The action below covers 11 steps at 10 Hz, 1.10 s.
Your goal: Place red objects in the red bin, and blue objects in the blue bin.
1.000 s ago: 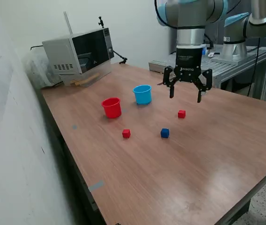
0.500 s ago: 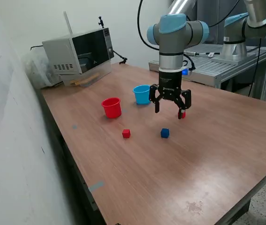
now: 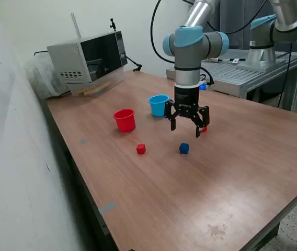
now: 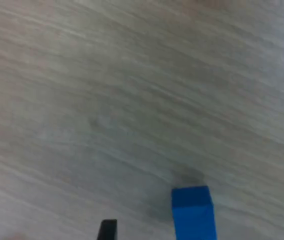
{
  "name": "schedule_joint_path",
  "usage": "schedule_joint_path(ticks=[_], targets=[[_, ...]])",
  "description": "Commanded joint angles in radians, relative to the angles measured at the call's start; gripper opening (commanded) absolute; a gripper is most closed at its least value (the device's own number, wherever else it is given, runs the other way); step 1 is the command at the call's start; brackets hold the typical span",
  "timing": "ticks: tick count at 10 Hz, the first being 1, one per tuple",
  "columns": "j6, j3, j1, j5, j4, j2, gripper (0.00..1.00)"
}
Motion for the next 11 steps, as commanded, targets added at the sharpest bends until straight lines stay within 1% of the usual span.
schedule_joint_path(ticks=[1,11], targets=[[-0.011,0.014,0.03,0.002,-0.004,0.001,1.0],[-0.013,0.003,0.032,0.007,-0.047,0.034,1.0]])
